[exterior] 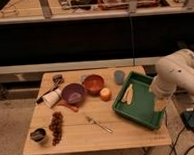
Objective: Place fork in plastic cup
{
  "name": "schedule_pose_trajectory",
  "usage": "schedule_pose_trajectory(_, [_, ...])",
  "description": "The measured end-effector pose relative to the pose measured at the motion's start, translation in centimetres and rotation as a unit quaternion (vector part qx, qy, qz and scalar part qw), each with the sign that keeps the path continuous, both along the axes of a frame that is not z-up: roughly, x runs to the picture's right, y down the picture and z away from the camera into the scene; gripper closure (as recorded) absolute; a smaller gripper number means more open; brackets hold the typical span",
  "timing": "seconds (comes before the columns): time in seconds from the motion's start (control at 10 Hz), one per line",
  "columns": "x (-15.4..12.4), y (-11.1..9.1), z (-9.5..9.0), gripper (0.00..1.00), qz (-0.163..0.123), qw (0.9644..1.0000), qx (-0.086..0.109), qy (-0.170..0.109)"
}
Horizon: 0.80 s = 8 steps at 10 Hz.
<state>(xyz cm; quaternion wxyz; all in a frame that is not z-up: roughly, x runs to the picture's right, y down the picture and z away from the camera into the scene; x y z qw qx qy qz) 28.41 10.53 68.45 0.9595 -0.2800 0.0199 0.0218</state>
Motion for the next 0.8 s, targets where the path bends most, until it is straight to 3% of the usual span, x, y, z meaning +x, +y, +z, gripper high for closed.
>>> schedule_pose_trajectory(0.2, [-0.1, 0.0, -0.1, 0.35, -0.001, 1.0000, 0.001, -0.002])
schedule_pose_trajectory(0.4, [-1.4, 0.2, -0.9, 0.35, 0.000, 0.9996, 0.001, -0.027])
schedule_pose_trajectory(0.8, [-9.9, 1.3, -2.9, 0.35, -0.006, 0.9946, -0.002, -0.104])
